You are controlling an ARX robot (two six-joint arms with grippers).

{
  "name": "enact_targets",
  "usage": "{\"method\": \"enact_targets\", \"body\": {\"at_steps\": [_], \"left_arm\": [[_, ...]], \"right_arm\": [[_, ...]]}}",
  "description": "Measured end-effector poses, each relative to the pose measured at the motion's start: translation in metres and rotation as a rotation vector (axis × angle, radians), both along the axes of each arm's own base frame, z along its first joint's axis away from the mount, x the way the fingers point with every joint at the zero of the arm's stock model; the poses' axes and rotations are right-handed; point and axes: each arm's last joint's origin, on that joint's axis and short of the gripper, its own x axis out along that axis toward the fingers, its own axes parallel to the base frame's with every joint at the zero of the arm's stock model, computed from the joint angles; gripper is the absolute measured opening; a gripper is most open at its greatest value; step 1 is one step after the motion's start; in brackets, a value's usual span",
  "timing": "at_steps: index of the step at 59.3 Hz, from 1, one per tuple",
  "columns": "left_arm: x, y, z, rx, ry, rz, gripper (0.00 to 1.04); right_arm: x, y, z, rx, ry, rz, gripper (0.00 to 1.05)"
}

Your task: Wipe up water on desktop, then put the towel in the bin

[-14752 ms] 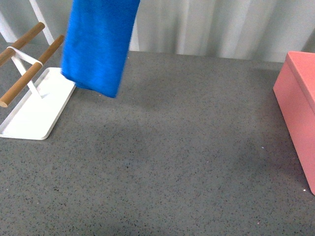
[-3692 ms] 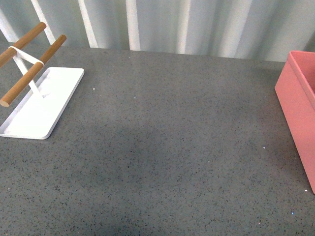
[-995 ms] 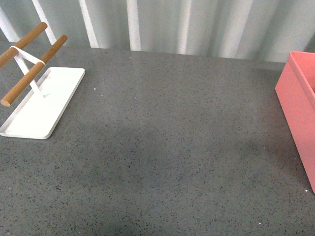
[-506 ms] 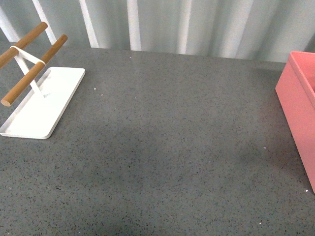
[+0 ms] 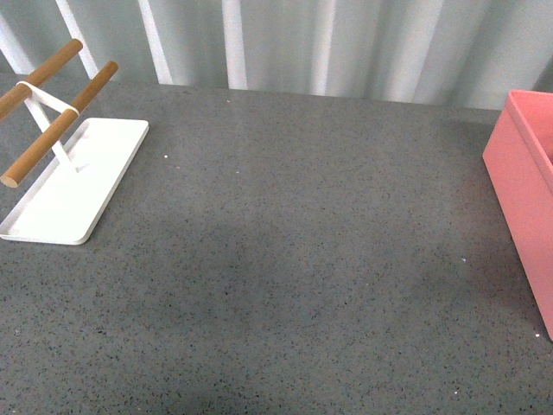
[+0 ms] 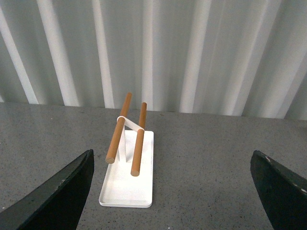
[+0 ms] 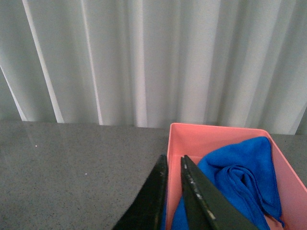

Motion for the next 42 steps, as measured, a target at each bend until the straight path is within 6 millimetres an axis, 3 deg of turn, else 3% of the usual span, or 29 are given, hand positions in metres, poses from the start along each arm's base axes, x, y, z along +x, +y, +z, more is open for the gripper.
{"method": "enact_targets", "body": {"at_steps": [26, 42], "left_arm": [[0.0000, 0.0000, 0.0000, 0.000, 0.000, 0.000, 0.98], [0.0000, 0.0000, 0.0000, 0.000, 0.000, 0.000, 0.98]], "right_arm": [[0.0000, 0.0000, 0.0000, 0.000, 0.000, 0.000, 0.98], [0.0000, 0.0000, -0.0001, 0.002, 0.001, 0.000, 0.98]]}}
